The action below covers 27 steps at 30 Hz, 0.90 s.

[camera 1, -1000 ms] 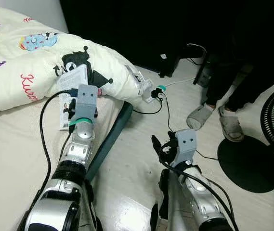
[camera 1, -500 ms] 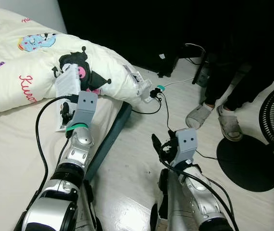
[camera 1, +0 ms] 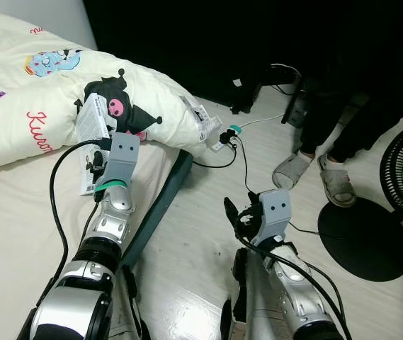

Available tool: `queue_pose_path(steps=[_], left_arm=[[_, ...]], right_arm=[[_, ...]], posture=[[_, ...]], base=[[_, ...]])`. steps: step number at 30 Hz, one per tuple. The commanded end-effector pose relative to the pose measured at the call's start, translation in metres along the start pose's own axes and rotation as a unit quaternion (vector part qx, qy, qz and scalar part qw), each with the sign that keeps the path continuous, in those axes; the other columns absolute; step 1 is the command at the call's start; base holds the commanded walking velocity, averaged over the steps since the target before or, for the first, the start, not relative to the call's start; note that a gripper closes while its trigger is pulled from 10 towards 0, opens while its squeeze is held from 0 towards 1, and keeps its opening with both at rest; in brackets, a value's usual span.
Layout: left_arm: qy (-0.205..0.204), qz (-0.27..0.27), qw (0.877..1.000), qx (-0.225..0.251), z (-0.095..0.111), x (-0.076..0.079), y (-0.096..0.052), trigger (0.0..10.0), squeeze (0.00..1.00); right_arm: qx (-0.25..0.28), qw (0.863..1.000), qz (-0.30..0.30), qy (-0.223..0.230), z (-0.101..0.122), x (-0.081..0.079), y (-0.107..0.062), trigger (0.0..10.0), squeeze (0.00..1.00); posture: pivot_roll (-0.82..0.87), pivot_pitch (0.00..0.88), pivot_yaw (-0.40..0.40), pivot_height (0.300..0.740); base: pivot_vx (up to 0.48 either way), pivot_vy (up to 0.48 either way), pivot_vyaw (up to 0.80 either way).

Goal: Clean up the room

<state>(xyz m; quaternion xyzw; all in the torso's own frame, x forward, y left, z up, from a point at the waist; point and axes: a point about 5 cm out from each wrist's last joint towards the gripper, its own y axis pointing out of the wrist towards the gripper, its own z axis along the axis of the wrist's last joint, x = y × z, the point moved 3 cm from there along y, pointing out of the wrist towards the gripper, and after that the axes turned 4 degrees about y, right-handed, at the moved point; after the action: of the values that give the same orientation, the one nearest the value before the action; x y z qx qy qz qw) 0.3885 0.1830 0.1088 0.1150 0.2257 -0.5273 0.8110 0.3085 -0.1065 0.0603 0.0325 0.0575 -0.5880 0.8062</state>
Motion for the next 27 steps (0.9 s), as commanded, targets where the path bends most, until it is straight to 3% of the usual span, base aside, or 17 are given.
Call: queue_pose_path(steps=[1,6,8,10,11,12,13,14,15,17,19,20,27], left_arm=[[-0.002,0.001,1.0,-0.03,-0.018,-0.003,-0.002,0.0,0.0],[-0.035,-0.011,0.999,-0.034,-0.014,-0.003,-0.003,0.0,0.0],[-0.046,0.01,0.998,-0.042,-0.016,-0.017,-0.002,0.0,0.0],[-0.046,0.01,0.998,-0.042,-0.016,-0.017,-0.002,0.0,0.0],[-0.034,0.028,0.997,-0.057,-0.028,-0.029,-0.002,0.0,0.0],[-0.034,0.028,0.997,-0.057,-0.028,-0.029,-0.002,0.0,0.0],[-0.016,0.04,0.996,-0.08,-0.043,-0.039,-0.001,1.5,0.0],[-0.016,0.04,0.996,-0.08,-0.043,-0.039,-0.001,1.5,0.0],[-0.002,0.045,0.994,-0.101,-0.057,-0.047,-0.002,10.0,0.0],[-0.002,0.045,0.994,-0.101,-0.057,-0.047,-0.002,10.0,0.0],[0.026,0.043,0.991,-0.123,-0.072,-0.057,-0.002,10.0,0.0],[0.029,0.035,0.991,-0.124,-0.074,-0.058,-0.003,10.0,1.0],[0.015,0.013,0.993,-0.118,-0.067,-0.05,-0.005,10.0,1.0]], right_arm=[[-0.006,1.0,-0.009,0.007,-0.003,0.003,-0.003,10.0,0.0],[0.002,1.0,-0.014,0.006,0.002,0.004,-0.001,10.0,0.0],[0.011,1.0,-0.014,0.007,0.008,0.005,0.002,10.0,0.0],[0.011,1.0,-0.014,0.007,0.008,0.005,0.002,10.0,0.0],[0.013,1.0,-0.013,0.008,0.008,0.004,0.003,10.0,0.0],[0.013,1.0,-0.013,0.008,0.008,0.004,0.003,10.0,0.0],[0.013,1.0,-0.011,0.009,0.008,0.003,0.004,10.0,0.0],[0.013,1.0,-0.011,0.009,0.008,0.003,0.004,10.0,0.0],[0.012,1.0,-0.009,0.009,0.008,0.002,0.005,10.0,0.0],[0.012,1.0,-0.009,0.009,0.008,0.002,0.005,10.0,0.0],[0.009,1.0,-0.008,0.01,0.006,0.002,0.004,10.0,0.0],[0.007,1.0,-0.008,0.009,0.004,0.003,0.003,10.0,0.0],[0.004,1.0,-0.009,0.01,0.003,0.003,0.002,10.0,0.0]], posture=[[-0.04,0.104,0.036,0.556],[-0.04,0.104,0.038,0.556],[-0.03,0.102,0.04,0.556],[-0.03,0.102,0.04,0.556],[-0.02,0.103,0.039,0.556],[-0.02,0.103,0.039,0.556],[-0.02,0.104,0.038,0.556],[-0.02,0.104,0.038,0.556],[-0.01,0.104,0.038,0.556],[-0.01,0.104,0.038,0.556],[-0.01,0.104,0.039,0.556],[-0.01,0.102,0.043,0.556],[-0.01,0.101,0.044,0.556]], base=[[0.0,0.0,0.0],[0.0,0.0,0.0],[0.0,0.0,0.0],[0.0,0.0,0.0],[0.0,0.0,0.0],[0.0,0.0,0.0],[0.0,0.0,0.0],[0.0,0.0,0.0],[0.0,0.0,0.0],[0.0,0.0,0.0],[0.0,0.0,0.0],[0.0,0.0,0.0],[0.0,0.0,0.0]])
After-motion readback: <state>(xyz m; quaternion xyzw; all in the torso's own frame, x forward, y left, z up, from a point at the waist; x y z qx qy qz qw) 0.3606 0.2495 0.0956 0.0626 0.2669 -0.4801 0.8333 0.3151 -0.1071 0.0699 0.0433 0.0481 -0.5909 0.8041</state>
